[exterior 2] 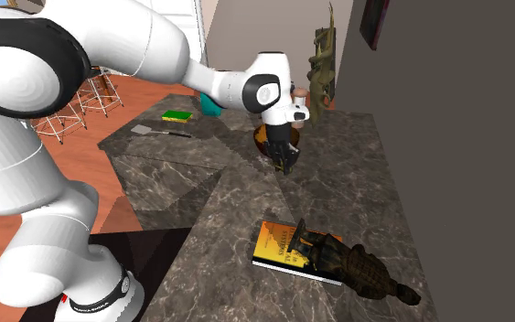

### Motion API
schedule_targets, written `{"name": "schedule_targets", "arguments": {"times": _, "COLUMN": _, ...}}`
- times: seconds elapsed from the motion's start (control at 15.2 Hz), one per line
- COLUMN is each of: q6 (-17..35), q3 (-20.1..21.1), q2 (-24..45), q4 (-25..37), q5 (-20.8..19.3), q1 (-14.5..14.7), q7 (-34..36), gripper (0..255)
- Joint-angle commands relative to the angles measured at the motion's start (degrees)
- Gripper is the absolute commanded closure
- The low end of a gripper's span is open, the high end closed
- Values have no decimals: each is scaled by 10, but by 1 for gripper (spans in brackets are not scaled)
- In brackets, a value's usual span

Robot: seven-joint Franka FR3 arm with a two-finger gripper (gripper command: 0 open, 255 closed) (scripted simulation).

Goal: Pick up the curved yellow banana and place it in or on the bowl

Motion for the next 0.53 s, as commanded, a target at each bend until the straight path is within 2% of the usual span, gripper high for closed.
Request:
{"name": "schedule_targets", "arguments": {"times": 0.0, "q6": -13, "q3": 1, "q2": -8, "q4": 5, "q5": 6, "q1": 0, "q7": -5, "gripper": 255}}
{"name": "schedule_targets", "arguments": {"times": 0.46, "q6": -62, "q3": 1, "q2": -28, "q4": 39, "q5": 20, "q1": 0, "q7": -21, "gripper": 255}}
